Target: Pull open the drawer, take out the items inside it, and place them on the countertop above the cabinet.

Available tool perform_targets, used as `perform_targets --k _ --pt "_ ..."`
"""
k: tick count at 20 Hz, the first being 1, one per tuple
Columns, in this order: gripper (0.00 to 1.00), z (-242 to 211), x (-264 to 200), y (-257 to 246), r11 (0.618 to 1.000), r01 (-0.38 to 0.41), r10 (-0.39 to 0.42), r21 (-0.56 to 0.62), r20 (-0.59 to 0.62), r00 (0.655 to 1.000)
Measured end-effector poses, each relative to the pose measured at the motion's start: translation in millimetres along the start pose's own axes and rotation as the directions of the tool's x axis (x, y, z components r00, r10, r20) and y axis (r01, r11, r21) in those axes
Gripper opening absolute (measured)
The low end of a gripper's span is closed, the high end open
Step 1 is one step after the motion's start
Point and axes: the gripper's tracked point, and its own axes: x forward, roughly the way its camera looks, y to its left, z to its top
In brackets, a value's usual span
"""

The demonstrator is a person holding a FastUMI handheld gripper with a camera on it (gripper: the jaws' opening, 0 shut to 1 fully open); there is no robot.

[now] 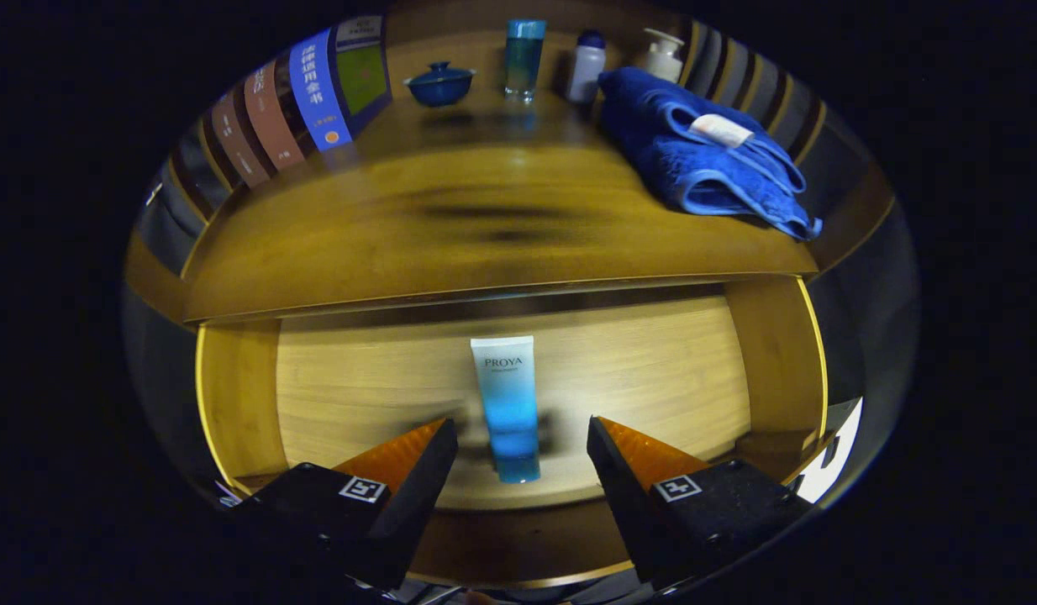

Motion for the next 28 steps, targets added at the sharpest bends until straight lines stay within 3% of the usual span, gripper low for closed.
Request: perform_targets --k 3,7,13,22,28 --pt "0.99 -2 18 3 0.999 -0.034 0.033 -0.015 -0.042 0.999" --pt "0.85 -12 36 2 0.997 -0.074 0.075 0.013 -0.087 0.993" --pt "0.41 -16 34 9 0.997 -0.072 0.075 0.036 -0.082 0.994" --pt "0.41 -25 -48 0 0.999 -0.027 0.028 0.032 -0.018 0.999" --pt "0.41 26 -108 2 1.000 -0.004 0.005 -0.001 0.069 0.998"
